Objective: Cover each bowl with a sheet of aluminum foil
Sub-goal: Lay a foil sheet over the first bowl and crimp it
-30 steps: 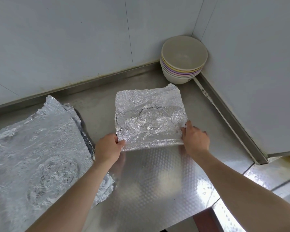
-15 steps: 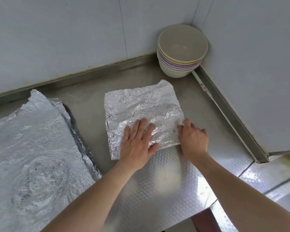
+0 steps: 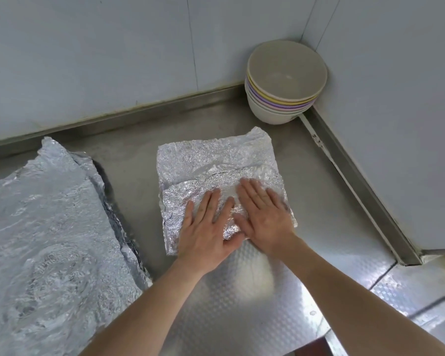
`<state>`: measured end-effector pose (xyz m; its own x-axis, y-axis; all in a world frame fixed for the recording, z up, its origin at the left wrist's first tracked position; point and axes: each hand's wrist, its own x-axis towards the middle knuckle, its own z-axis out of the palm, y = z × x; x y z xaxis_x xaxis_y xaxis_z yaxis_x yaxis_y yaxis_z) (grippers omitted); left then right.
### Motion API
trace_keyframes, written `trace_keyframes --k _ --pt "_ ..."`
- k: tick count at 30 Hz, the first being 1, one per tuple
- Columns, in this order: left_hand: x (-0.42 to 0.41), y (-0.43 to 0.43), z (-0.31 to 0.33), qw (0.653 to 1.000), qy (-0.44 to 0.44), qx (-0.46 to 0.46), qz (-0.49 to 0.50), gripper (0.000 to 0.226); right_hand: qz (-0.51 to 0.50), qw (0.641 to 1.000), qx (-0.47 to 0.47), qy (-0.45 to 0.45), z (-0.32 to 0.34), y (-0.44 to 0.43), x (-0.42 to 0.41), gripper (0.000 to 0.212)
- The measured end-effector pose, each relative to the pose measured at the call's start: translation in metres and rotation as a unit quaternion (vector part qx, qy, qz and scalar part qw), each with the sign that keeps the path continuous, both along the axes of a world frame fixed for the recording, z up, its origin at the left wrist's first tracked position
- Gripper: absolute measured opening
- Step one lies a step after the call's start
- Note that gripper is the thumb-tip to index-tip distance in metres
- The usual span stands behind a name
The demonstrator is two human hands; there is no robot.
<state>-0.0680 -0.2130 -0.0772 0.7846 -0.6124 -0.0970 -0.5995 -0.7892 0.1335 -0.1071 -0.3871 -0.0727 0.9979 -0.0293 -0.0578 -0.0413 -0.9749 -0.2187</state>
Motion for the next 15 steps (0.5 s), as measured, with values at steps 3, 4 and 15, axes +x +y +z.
trace_keyframes --k 3,4,15 --pt "0.0 0.002 0.003 1.0 0.012 0.0 0.002 0.079 -0.047 0.998 -0.019 0.045 0.002 -0.015 -0.001 0.074" --pt "0.0 0.002 0.005 1.0 0.017 -0.003 0.0 0.079 -0.057 0.997 -0.025 0.054 0.003 -0.015 0.0 0.075" --pt "0.026 0.008 0.004 1.0 0.005 0.019 0.009 0.068 -0.067 0.993 -0.044 0.083 0.004 -0.011 0.003 0.074"
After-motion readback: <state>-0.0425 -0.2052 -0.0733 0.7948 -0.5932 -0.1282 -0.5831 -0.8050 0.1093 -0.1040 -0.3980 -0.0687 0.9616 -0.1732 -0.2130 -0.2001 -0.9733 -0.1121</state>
